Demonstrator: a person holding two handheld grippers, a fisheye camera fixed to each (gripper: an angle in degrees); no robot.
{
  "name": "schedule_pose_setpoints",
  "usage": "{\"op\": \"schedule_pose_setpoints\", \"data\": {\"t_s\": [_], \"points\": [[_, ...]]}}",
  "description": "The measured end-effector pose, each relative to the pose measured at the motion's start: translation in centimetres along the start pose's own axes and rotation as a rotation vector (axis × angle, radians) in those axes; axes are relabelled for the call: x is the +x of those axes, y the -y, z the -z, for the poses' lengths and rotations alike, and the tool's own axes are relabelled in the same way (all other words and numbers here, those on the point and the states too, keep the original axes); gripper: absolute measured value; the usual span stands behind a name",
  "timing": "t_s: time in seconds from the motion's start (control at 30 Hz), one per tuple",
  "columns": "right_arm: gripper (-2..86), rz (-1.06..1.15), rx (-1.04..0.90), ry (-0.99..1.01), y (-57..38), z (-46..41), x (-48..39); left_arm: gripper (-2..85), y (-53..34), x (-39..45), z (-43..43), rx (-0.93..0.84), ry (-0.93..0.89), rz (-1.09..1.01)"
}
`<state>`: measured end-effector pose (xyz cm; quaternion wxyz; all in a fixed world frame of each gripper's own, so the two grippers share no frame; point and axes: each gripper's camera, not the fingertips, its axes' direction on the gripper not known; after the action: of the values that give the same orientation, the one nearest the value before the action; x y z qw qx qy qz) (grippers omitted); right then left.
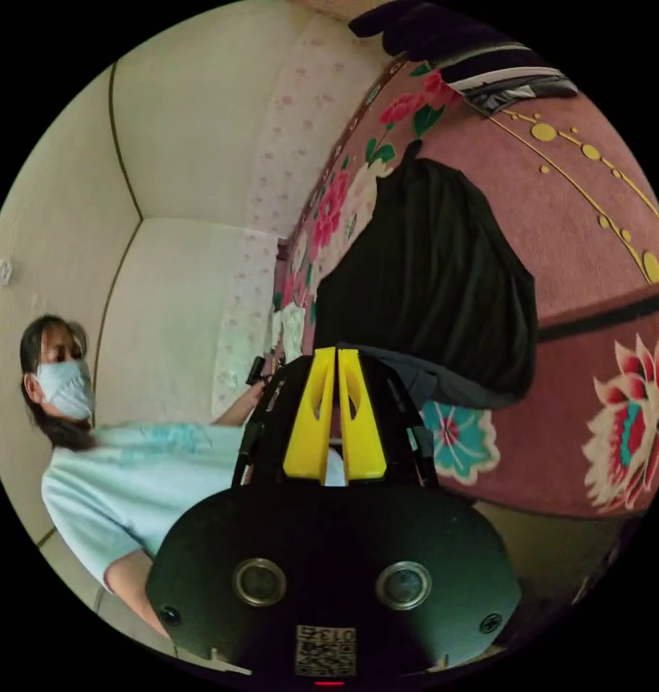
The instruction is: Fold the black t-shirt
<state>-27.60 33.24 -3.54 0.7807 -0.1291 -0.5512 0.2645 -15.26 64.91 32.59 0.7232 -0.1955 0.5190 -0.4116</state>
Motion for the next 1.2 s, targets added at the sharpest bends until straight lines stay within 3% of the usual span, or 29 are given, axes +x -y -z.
{"op": "schedule_pose_setpoints", "data": {"t_s": [0.1, 0.2, 0.4, 0.57, 0.77, 0.9, 1.2], "points": [[3.1, -0.130, 0.185, 0.051, 4.9, -1.1, 2.0, 4.3, 3.4, 0.7, 1.1, 0.015, 0.030, 0.011], [7.3, -0.208, 0.318, -0.071, 8.0, -1.8, 3.1, 9.6, 4.8, 1.3, 1.9, 0.072, -0.034, 0.020], [9.8, -0.063, 0.201, -0.422, 9.0, -1.7, -0.3, 14.9, 1.8, 3.7, 2.8, 0.211, 0.195, -0.055], [10.7, -0.040, 0.009, -0.753, 7.2, -3.0, -0.5, 17.9, 0.1, 5.0, -1.1, 0.117, 0.333, -0.083], [9.8, 0.072, -0.112, -0.934, 9.1, -6.9, -2.2, 13.5, 0.4, 7.1, -2.6, 0.101, 0.437, -0.053], [4.0, 0.032, -0.174, -0.930, 11.0, -8.2, -2.6, 3.2, 0.6, 8.5, -2.8, 0.039, 0.508, -0.090], [1.4, 0.050, -0.142, -0.801, 12.9, -5.0, -6.4, 0.8, -1.9, 11.2, -0.1, 0.058, 0.489, -0.159]]}}
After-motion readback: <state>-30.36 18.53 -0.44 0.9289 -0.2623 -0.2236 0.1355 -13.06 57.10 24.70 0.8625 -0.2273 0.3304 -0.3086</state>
